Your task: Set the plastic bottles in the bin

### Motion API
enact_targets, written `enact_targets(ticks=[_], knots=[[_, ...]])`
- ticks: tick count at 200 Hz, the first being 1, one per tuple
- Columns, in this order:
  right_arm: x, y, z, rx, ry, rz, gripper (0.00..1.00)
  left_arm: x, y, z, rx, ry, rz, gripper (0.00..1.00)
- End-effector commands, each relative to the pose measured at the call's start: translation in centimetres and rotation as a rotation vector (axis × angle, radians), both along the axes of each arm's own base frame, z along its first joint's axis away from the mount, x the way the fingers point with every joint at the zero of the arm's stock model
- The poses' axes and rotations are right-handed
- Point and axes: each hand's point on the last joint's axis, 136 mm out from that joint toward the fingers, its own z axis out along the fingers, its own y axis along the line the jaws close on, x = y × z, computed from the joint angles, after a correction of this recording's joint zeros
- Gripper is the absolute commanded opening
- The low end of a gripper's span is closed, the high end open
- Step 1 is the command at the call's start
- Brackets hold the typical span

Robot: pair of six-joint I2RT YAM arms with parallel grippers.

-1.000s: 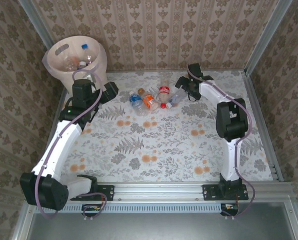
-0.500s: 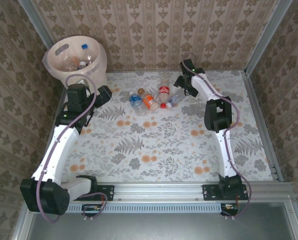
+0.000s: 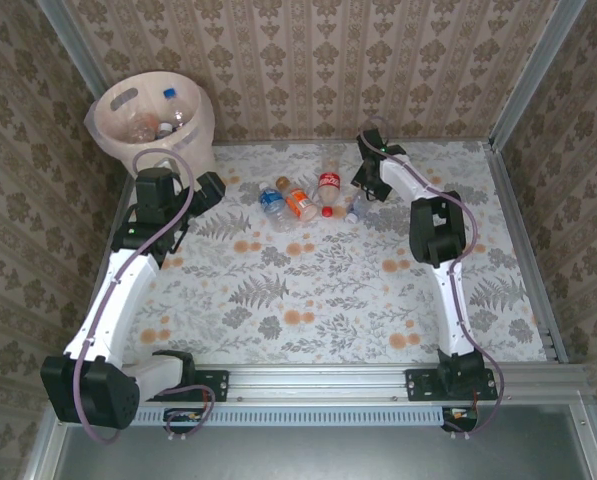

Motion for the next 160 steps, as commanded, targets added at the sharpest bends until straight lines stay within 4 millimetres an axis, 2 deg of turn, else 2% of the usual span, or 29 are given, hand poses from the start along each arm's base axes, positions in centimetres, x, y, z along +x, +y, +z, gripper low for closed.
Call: enact_targets(ticks=[1, 40, 80, 106, 115, 131, 160], knots=[[-0.4, -0.1, 2.4, 0.048, -0.072, 0.000, 0.58, 0.0, 0.0, -0.6, -0.019, 0.020, 0.004, 1.00], [-2.6, -0.7, 5.1, 0.042, -0.159, 0.064, 0.57, 0.3, -1.5, -0.2, -0.054, -0.020, -0.077, 1.00], [-5.8, 0.3, 8.1, 0.134, -0.309, 0.132, 0.54, 0.1, -4.4, 0.2, -0.089, -0.084, -0.228, 1.00], [-7.9, 2.4, 10.1, 0.239, -0.404, 0.252, 0.54, -0.2, -6.7, 0.0, -0.103, -0.112, -0.326, 1.00], [-8.6, 3.0, 10.6, 0.286, -0.436, 0.268, 0.50, -0.2, -7.6, 0.0, -0.109, -0.121, -0.362, 1.00], [-9.7, 3.6, 11.6, 0.359, -0.490, 0.262, 0.46, -0.4, -9.2, -0.4, -0.117, -0.119, -0.426, 1.00], [-11.0, 4.3, 13.8, 0.484, -0.598, 0.232, 0.46, -0.9, -12.8, -1.0, -0.129, -0.128, -0.554, 1.00]])
